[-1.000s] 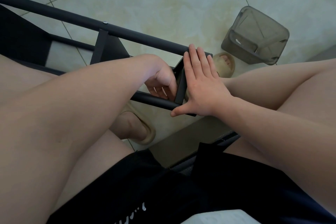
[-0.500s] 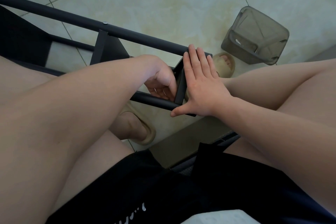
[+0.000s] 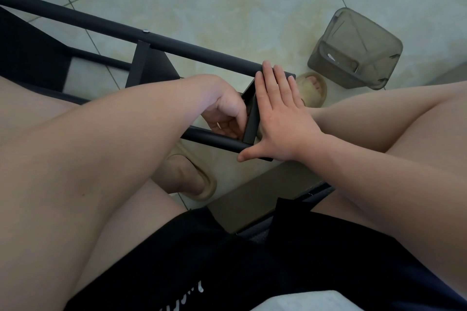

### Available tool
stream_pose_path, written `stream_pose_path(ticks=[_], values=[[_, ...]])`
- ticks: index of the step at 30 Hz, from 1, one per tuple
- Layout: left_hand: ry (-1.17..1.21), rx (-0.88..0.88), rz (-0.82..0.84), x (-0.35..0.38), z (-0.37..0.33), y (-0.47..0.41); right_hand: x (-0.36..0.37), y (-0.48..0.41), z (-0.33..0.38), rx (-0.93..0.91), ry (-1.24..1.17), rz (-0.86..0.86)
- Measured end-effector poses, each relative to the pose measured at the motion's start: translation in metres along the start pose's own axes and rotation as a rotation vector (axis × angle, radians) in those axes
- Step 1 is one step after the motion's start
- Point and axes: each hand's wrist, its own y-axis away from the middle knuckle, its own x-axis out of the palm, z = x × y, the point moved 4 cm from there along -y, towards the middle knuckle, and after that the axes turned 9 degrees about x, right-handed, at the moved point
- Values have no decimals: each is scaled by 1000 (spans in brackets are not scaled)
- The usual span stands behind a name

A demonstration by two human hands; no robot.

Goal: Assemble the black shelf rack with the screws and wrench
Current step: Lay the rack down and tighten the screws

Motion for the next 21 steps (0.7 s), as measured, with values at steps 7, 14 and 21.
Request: stream_pose_path(ticks=[7,14,21], values=[[17,-9,-20,0,1,-2,0,0,0,-3,5,-6],[50,43,-45,1,-2,-2,1,0,0,0,11,-8],[111,105,-33,2,-2,-2,1,0,0,2,14,-6]])
